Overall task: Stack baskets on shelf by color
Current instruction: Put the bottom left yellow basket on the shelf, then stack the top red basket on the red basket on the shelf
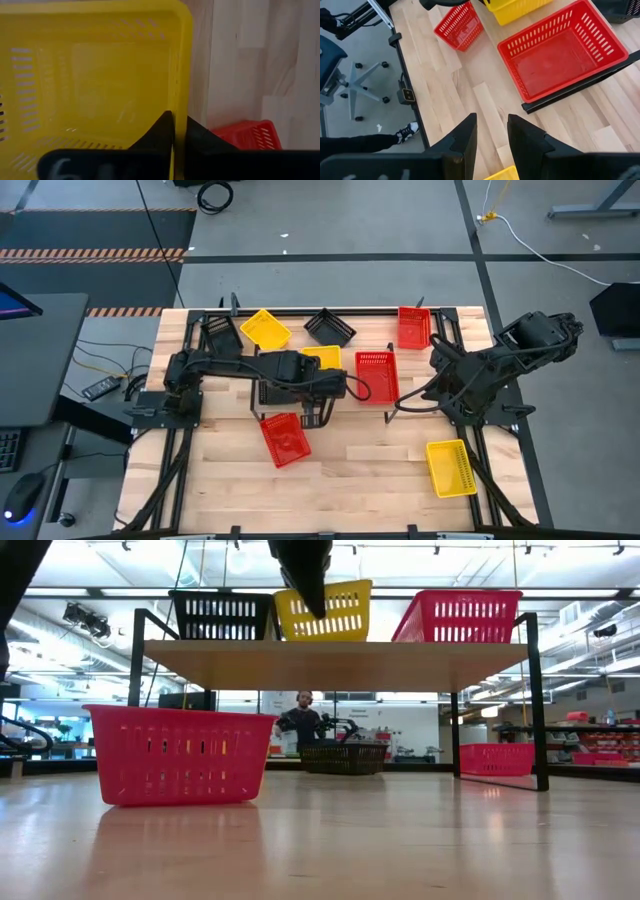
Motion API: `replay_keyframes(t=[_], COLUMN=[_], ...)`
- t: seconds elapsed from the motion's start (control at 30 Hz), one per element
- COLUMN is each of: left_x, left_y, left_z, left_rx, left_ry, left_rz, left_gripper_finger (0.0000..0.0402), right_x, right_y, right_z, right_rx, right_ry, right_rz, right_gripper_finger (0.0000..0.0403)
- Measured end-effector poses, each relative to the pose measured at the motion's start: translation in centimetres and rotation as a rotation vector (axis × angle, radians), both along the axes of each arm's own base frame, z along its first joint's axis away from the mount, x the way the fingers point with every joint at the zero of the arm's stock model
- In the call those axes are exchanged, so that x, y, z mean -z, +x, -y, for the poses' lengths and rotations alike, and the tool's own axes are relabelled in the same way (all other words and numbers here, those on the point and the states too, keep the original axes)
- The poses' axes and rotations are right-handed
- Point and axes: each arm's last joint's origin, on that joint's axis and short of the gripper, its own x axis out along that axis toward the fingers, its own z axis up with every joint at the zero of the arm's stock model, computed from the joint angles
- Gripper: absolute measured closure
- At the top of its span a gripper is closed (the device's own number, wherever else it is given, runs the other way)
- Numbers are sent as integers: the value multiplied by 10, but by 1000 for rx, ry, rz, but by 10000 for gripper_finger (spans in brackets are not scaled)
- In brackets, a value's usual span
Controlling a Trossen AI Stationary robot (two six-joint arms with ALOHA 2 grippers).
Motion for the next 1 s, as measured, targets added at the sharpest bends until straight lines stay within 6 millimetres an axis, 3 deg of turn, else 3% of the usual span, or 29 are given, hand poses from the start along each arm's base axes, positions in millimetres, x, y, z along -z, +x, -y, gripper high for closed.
replay_keyframes(t=[0.37, 0.83, 1.0], left_x=[-3, -5, -30], left_y=[7, 9, 1], left_z=[9, 8, 12], left_rx=[-16, -30, -23], left_ry=[-28, -33, -34], left_rz=[94, 119, 139], left_gripper_finger=[316, 328, 322], right_x=[0, 0, 0], right_y=[0, 0, 0], right_z=[0, 0, 0], right_rx=[-4, -1, -11], right_ry=[-2, 0, -8], right_rz=[1, 1, 2], right_gripper_finger=[290, 290, 290])
